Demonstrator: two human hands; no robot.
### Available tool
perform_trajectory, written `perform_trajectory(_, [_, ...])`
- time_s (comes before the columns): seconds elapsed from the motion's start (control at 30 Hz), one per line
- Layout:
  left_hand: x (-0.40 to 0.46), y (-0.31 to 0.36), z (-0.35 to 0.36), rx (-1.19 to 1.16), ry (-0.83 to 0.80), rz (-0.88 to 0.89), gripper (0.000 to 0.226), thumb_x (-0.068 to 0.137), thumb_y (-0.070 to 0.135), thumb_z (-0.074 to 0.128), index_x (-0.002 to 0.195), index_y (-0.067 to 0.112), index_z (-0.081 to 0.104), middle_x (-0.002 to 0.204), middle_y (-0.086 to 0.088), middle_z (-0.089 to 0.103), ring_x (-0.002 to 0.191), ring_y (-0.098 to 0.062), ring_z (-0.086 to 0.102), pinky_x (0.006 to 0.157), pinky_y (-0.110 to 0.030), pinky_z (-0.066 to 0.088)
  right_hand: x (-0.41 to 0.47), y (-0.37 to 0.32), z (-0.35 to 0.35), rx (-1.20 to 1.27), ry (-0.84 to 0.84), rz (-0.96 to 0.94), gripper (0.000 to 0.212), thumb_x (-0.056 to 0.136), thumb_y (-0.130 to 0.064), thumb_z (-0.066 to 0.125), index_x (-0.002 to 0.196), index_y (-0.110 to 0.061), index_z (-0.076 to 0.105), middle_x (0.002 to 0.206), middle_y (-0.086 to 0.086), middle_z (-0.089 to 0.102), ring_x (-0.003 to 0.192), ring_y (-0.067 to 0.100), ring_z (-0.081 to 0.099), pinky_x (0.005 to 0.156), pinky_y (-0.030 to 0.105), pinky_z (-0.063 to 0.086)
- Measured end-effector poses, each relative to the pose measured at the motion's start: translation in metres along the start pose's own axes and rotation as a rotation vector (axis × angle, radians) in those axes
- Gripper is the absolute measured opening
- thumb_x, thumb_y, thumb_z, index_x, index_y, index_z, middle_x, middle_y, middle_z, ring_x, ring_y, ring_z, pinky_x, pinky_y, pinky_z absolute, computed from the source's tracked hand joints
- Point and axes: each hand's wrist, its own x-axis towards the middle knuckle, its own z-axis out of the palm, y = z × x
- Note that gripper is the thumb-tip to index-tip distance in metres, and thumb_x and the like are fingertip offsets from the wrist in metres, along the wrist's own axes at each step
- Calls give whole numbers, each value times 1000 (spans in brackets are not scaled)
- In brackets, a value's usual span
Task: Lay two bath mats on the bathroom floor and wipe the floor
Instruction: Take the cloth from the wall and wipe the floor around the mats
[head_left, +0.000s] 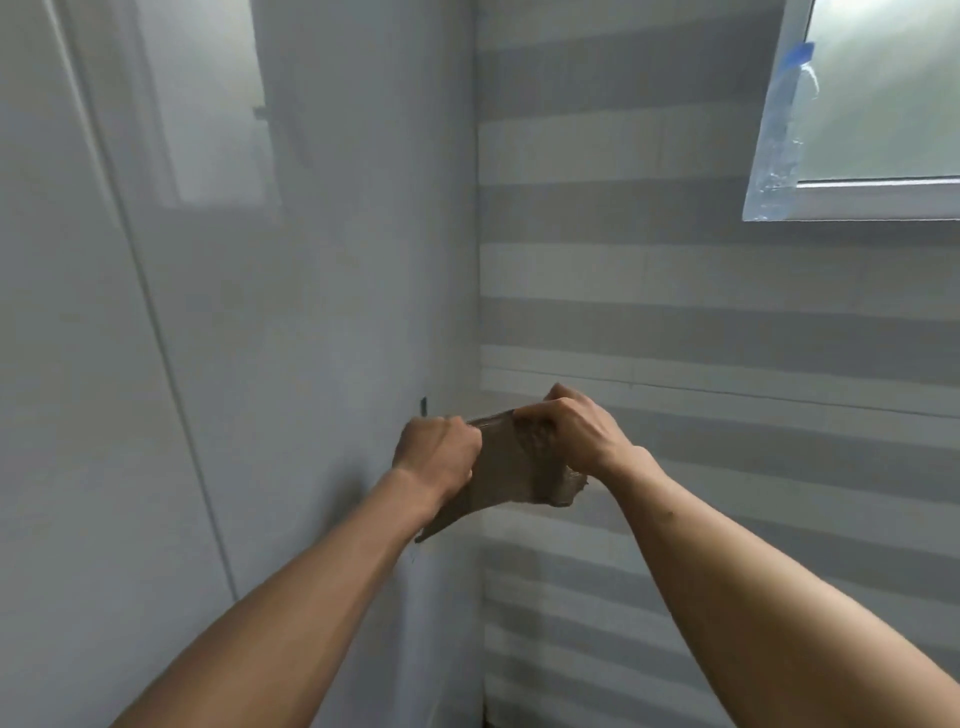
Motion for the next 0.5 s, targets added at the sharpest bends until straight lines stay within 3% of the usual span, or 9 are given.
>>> perform_trajectory(0.13, [0, -16, 19, 91, -55, -140, 32, 95, 1, 44, 118, 9, 65, 116, -13, 66, 105, -31, 65, 83, -36, 51, 47, -36, 19, -45, -42, -81, 38, 100, -23, 50, 132, -41, 60, 111, 7, 52, 104, 32, 54, 79, 34, 41])
perform_trajectory(0.3, [6, -22, 35, 114, -103, -163, 30, 98, 3, 42, 113, 9, 67, 116, -12, 66, 107, -29, 63, 79, -34, 47, 88, -64, 45, -101, -45, -107, 37, 100, -28, 46, 132, -44, 58, 118, 9, 53, 111, 34, 52, 95, 39, 39])
perform_trajectory(0.4, [11, -22, 49, 109, -133, -134, 30, 97, 2, 42, 113, 9, 67, 116, -12, 67, 107, -29, 63, 80, -34, 47, 95, -64, 73, -28, -80, -44, 33, 97, -32, 53, 127, -43, 62, 114, 8, 55, 106, 32, 53, 89, 38, 42])
perform_trajectory(0.5, [10, -18, 63, 84, -183, -83, 33, 98, 2, 38, 116, 9, 65, 121, -11, 65, 112, -30, 62, 84, -34, 46, 84, -56, 98, 114, -103, 37, 23, 94, -39, 52, 112, -45, 66, 94, 1, 65, 86, 28, 61, 70, 33, 48])
